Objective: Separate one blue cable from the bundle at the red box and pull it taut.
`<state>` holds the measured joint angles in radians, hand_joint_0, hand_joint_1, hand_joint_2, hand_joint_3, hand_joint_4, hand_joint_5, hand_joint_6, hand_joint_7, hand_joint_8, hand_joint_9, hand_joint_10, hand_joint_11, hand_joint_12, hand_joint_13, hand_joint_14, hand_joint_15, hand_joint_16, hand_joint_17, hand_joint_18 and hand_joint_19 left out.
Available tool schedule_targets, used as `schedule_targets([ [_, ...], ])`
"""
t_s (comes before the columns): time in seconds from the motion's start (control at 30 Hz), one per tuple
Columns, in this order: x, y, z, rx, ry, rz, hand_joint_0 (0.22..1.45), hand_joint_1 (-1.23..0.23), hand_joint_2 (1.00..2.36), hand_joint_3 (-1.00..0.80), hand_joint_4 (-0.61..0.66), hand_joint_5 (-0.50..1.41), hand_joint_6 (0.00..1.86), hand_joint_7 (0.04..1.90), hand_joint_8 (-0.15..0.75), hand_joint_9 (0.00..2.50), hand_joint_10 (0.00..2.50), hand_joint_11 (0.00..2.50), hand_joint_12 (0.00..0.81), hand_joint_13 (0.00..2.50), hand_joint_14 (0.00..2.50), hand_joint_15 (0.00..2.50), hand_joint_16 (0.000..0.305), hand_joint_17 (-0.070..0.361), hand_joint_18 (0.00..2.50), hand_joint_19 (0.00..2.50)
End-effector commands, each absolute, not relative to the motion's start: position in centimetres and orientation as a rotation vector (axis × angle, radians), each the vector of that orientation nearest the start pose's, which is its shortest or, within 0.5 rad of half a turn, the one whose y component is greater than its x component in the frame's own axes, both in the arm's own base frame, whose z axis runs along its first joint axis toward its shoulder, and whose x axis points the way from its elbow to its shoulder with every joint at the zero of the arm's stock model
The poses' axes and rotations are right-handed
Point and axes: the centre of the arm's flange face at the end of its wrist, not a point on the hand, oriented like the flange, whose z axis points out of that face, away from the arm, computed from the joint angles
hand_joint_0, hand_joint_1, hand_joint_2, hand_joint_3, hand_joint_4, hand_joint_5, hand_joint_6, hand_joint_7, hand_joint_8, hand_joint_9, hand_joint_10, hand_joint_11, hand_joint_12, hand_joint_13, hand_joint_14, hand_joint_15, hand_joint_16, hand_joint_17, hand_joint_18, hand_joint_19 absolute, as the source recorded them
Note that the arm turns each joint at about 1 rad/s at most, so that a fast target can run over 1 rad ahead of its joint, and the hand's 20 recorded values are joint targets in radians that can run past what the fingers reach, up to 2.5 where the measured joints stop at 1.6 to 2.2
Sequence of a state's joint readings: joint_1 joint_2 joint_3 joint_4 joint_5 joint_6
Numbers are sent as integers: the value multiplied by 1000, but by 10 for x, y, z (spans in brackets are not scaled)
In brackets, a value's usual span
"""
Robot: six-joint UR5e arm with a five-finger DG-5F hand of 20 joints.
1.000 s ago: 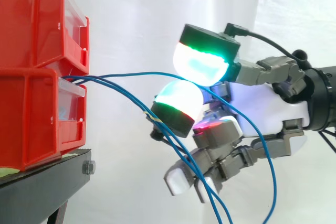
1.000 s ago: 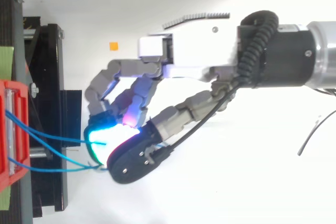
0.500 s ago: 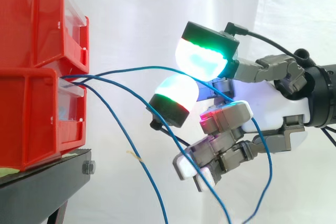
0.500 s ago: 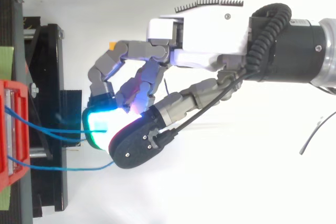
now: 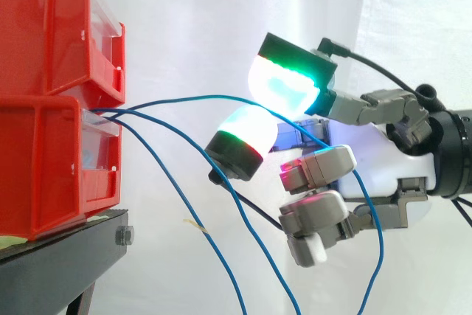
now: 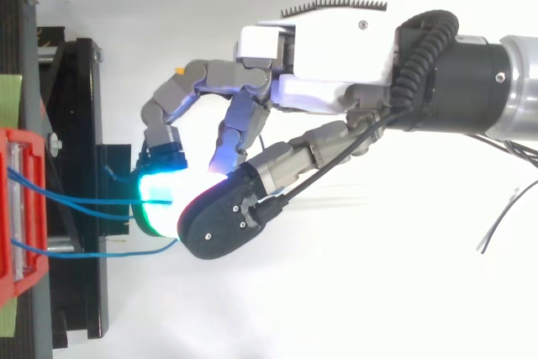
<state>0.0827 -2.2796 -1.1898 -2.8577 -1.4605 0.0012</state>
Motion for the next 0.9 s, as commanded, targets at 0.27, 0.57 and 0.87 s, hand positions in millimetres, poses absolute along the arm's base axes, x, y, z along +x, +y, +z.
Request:
schedule_targets([
  [0.27,750,-83,243,1259,1203,1185,733,-776,1004,-454,-111,-204,907,984,196,1416,168,1860,315,1208,611,1763,34,77,1122,1504],
  [0.57,737,-71,215,1223,1263,1146,740,-780,1004,-455,-94,-202,908,972,212,1273,1118,1791,328,1007,1759,1581,32,71,1255,1959],
  [0.87,741,-68,218,1198,1230,1167,742,-777,1002,-463,-91,-202,910,981,227,1192,1609,1763,329,902,2159,1549,33,74,1259,2018],
])
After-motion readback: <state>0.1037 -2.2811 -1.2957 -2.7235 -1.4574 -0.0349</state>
